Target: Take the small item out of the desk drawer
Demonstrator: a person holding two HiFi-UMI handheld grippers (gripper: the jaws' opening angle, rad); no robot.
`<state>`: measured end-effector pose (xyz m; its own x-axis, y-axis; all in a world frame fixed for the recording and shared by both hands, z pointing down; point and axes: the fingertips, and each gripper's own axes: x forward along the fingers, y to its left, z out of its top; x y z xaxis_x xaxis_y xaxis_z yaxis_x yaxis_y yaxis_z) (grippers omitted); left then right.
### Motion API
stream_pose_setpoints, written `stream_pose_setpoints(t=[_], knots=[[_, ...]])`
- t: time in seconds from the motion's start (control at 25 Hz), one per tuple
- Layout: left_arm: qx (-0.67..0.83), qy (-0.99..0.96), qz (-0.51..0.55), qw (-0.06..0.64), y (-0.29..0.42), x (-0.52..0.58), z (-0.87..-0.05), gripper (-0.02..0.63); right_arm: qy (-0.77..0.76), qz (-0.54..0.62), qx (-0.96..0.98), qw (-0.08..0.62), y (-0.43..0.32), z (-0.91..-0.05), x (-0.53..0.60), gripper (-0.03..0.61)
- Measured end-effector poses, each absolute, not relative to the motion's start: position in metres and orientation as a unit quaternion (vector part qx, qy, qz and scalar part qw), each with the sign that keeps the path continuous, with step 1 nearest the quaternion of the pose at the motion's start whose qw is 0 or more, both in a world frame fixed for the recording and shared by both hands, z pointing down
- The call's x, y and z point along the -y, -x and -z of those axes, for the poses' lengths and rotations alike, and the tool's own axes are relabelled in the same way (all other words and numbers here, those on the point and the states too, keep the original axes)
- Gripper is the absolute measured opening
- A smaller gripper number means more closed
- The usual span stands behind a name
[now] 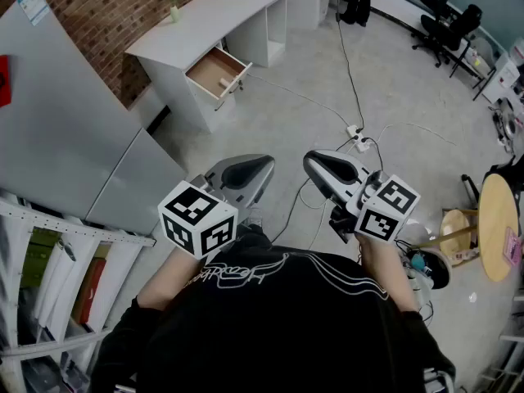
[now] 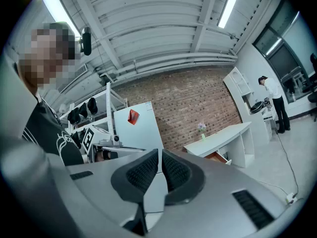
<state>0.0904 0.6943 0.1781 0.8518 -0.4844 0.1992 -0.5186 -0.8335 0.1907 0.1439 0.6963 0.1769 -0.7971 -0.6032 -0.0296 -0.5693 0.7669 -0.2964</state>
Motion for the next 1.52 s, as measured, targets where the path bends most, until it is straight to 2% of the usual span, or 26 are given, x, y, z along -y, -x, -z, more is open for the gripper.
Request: stream_pose_setpoints(t=[0.52, 0.92, 1.24, 1.52], knots=[[0.256, -0.956, -0.068, 0.127, -0.085, -0.695, -0.182, 0.021, 0.335, 0.144, -0.929, 0.057, -0.141, -0.182, -0.697, 0.055], [0.251, -0.957, -0.053, 0.136, -0.075, -0.649, -0.194, 0.021, 0.326, 0.148, -0.933, 0.029, -0.125, -0.204, -0.655, 0.055], [0.270, -0.949, -0.053, 0.155, -0.057, -0.560, -0.216, 0.021, 0.313, 0.164, -0.935, 0.023, -0.114, -0.225, -0.560, 0.055], [0.292, -0.933, -0.062, 0.199, -0.051, -0.418, -0.238, 0.021, 0.303, 0.201, -0.931, 0.020, -0.113, -0.244, -0.424, 0.055]])
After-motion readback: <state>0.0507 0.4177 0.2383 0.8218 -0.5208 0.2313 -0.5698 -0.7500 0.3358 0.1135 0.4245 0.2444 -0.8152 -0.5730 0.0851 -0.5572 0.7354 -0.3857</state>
